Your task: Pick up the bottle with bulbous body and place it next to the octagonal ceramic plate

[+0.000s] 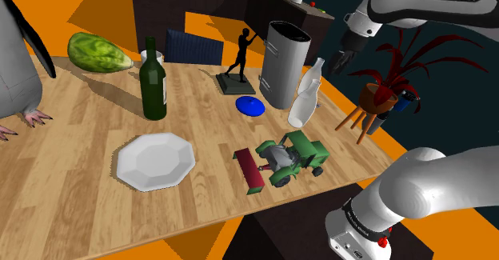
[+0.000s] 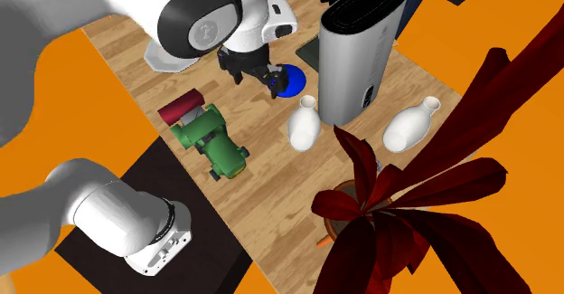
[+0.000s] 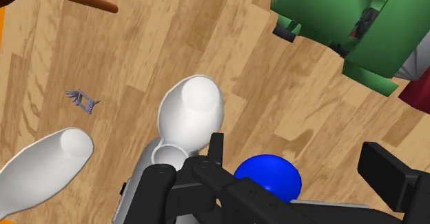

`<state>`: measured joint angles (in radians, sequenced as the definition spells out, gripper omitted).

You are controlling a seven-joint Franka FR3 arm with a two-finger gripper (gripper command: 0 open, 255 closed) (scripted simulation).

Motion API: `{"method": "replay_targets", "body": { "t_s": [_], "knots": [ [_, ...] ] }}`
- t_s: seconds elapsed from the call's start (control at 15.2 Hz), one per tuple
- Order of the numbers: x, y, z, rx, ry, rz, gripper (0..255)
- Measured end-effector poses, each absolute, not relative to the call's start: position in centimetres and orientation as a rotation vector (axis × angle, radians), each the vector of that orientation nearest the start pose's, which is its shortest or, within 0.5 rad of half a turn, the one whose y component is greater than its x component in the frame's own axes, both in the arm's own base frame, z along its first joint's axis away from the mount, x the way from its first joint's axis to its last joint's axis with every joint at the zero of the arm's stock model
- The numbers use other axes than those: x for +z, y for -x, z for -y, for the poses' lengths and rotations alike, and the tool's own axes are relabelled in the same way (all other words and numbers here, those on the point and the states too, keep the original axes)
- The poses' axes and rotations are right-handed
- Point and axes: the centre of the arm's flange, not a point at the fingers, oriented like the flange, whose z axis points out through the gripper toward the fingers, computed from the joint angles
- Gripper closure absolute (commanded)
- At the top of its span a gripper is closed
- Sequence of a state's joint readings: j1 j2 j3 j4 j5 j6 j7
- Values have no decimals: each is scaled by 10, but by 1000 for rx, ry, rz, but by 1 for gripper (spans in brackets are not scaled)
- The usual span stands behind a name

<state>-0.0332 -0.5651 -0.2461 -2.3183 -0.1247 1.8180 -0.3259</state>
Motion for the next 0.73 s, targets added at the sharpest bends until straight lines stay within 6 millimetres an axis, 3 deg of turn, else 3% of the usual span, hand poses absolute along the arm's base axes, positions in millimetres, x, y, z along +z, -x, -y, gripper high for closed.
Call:
{"method": "replay_targets", "body": {
  "t_s": [0.73],
  "knots": [
    [474,-448,229,-136,3095,239,0]
  ]
}}
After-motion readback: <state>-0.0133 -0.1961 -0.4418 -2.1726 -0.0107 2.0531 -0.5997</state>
